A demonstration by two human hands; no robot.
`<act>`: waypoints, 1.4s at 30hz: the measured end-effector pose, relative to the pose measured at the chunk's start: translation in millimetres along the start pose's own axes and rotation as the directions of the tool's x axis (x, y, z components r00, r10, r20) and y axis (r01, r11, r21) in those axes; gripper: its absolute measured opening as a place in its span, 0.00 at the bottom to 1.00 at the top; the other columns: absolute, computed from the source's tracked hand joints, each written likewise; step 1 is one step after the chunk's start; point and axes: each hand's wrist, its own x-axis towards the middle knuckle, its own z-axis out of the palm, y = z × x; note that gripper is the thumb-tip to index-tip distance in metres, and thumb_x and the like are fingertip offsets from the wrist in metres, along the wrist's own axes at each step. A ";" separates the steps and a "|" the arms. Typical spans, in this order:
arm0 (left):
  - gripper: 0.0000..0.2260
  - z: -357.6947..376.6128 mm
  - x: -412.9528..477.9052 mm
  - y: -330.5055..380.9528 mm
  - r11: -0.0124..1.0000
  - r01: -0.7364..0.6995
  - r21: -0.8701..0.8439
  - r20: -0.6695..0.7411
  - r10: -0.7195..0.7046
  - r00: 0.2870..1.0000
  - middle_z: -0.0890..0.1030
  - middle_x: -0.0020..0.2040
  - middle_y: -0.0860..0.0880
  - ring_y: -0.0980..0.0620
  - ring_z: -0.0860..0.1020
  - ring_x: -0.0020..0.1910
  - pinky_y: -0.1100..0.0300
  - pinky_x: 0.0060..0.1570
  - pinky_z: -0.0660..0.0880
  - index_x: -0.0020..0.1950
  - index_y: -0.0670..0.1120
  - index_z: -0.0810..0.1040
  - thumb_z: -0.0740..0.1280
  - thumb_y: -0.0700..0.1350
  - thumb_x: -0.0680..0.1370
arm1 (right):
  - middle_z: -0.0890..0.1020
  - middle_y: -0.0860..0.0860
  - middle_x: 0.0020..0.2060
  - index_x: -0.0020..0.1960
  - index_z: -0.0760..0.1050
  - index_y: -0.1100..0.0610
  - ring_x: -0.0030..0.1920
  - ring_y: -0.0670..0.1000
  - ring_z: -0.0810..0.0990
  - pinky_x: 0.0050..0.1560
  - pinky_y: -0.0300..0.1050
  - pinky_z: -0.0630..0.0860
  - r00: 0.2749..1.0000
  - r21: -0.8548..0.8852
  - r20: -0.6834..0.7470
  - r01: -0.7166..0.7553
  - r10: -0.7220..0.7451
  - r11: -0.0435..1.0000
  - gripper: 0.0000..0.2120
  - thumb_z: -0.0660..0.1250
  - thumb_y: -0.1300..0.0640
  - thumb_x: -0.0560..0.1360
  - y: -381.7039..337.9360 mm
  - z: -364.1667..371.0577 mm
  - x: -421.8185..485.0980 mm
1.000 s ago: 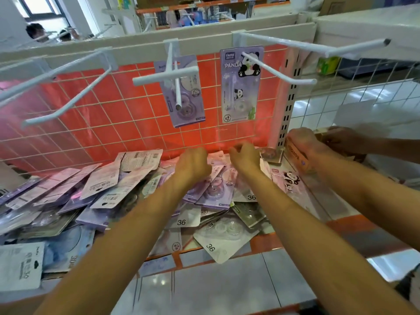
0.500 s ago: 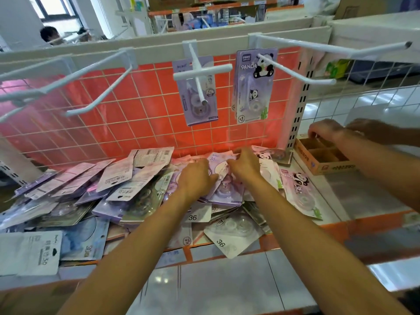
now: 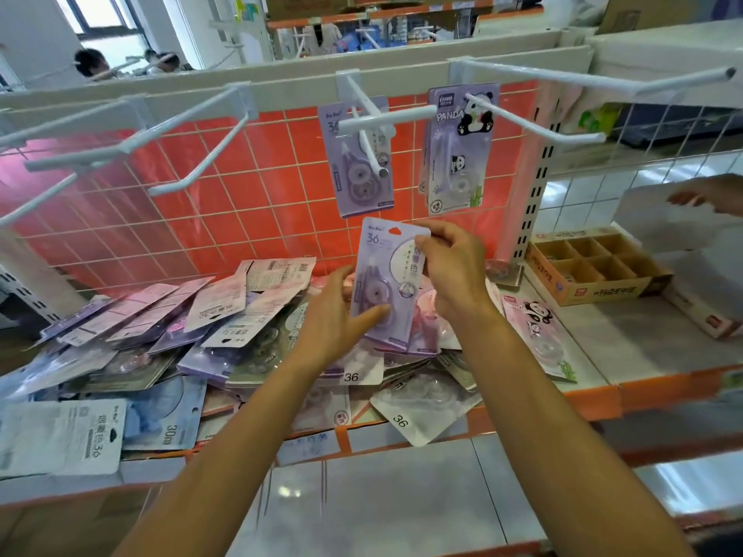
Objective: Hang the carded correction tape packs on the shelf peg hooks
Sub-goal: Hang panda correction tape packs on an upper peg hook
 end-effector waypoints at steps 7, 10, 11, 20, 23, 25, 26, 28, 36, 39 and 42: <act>0.19 -4.7 -11.3 -9.3 0.988 -0.025 -0.151 0.119 0.043 0.992 0.83 0.53 0.51 0.53 0.82 0.52 0.48 0.57 0.78 0.61 0.48 0.76 0.74 0.42 0.72 | 0.82 0.49 0.37 0.44 0.79 0.52 0.39 0.47 0.81 0.45 0.48 0.81 0.992 0.123 -0.004 0.128 -0.128 0.984 0.11 0.65 0.67 0.76 -37.3 -2.2 -20.2; 0.14 -6.6 -16.6 -10.5 0.989 -0.051 -0.140 0.105 0.066 0.992 0.85 0.47 0.50 0.48 0.83 0.48 0.44 0.53 0.79 0.55 0.47 0.80 0.71 0.45 0.70 | 0.82 0.49 0.38 0.44 0.79 0.52 0.41 0.47 0.81 0.45 0.46 0.81 0.989 0.170 0.019 0.139 -0.144 0.976 0.11 0.65 0.67 0.76 -48.6 -2.2 -27.1; 0.13 -7.0 -18.7 -10.0 0.988 -0.062 -0.144 0.101 0.077 0.992 0.85 0.47 0.50 0.48 0.84 0.47 0.44 0.52 0.79 0.54 0.47 0.81 0.70 0.45 0.70 | 0.82 0.48 0.38 0.45 0.79 0.52 0.41 0.46 0.81 0.45 0.45 0.81 0.987 0.175 0.030 0.149 -0.157 0.973 0.11 0.65 0.67 0.76 -52.2 -2.2 -30.0; 0.12 -17.1 -30.0 2.5 0.970 -0.140 -0.196 0.049 0.152 0.987 0.85 0.48 0.50 0.54 0.84 0.49 0.48 0.53 0.80 0.56 0.47 0.82 0.71 0.39 0.73 | 0.81 0.46 0.36 0.46 0.79 0.55 0.39 0.45 0.79 0.43 0.42 0.79 0.954 0.171 0.106 0.260 -0.280 0.950 0.09 0.65 0.67 0.76 -76.5 -7.2 -55.8; 0.10 -19.4 -33.1 5.2 0.967 -0.178 -0.184 0.020 0.184 0.983 0.85 0.48 0.52 0.54 0.84 0.48 0.47 0.52 0.80 0.51 0.54 0.83 0.70 0.46 0.71 | 0.82 0.44 0.35 0.45 0.79 0.54 0.39 0.43 0.80 0.41 0.38 0.78 0.942 0.184 0.141 0.279 -0.306 0.943 0.09 0.64 0.67 0.76 -81.9 -10.4 -61.6; 0.11 -19.9 -34.7 6.7 0.965 -0.188 -0.184 0.007 0.192 0.981 0.85 0.47 0.52 0.53 0.84 0.47 0.46 0.52 0.80 0.52 0.55 0.81 0.69 0.47 0.70 | 0.82 0.43 0.34 0.44 0.78 0.55 0.38 0.43 0.80 0.40 0.37 0.77 0.936 0.196 0.151 0.288 -0.319 0.938 0.10 0.64 0.68 0.76 -84.6 -13.0 -65.0; 0.11 -19.8 -35.2 7.6 0.963 -0.191 -0.190 0.002 0.195 0.981 0.85 0.47 0.52 0.53 0.84 0.47 0.46 0.52 0.80 0.52 0.55 0.81 0.69 0.47 0.70 | 0.82 0.43 0.34 0.44 0.78 0.55 0.38 0.43 0.80 0.40 0.37 0.77 0.932 0.204 0.153 0.294 -0.327 0.934 0.10 0.64 0.68 0.76 -85.8 -14.4 -66.7; 0.11 -19.8 -36.5 10.0 0.962 -0.198 -0.190 -0.016 0.198 0.980 0.85 0.47 0.52 0.53 0.84 0.47 0.47 0.52 0.80 0.51 0.57 0.82 0.69 0.46 0.71 | 0.83 0.43 0.34 0.44 0.78 0.55 0.39 0.43 0.81 0.39 0.37 0.77 0.926 0.221 0.158 0.305 -0.343 0.926 0.10 0.64 0.68 0.75 -88.1 -16.7 -70.3; 0.11 -24.5 -39.1 18.5 0.946 -0.289 -0.145 -0.104 0.276 0.956 0.84 0.47 0.54 0.59 0.83 0.45 0.67 0.49 0.78 0.55 0.45 0.83 0.71 0.36 0.74 | 0.84 0.45 0.36 0.43 0.80 0.53 0.41 0.47 0.81 0.43 0.44 0.79 0.886 0.310 0.187 0.356 -0.423 0.882 0.08 0.65 0.65 0.71 -94.2 -21.1 -77.8; 0.11 -26.1 -40.3 22.1 0.938 -0.305 -0.163 -0.120 0.288 0.950 0.84 0.47 0.54 0.58 0.83 0.45 0.68 0.49 0.78 0.55 0.45 0.83 0.71 0.35 0.74 | 0.84 0.45 0.37 0.44 0.79 0.53 0.41 0.46 0.81 0.42 0.42 0.77 0.872 0.324 0.190 0.377 -0.450 0.868 0.08 0.66 0.64 0.71 -97.2 -21.0 -79.3; 0.11 -27.0 -40.8 21.5 0.932 -0.320 -0.168 -0.126 0.302 0.945 0.85 0.48 0.51 0.57 0.83 0.46 0.65 0.50 0.78 0.54 0.46 0.83 0.71 0.35 0.74 | 0.83 0.44 0.37 0.44 0.79 0.54 0.41 0.45 0.81 0.41 0.40 0.76 0.862 0.338 0.189 0.392 -0.470 0.855 0.08 0.65 0.65 0.71 -98.1 -21.5 -81.7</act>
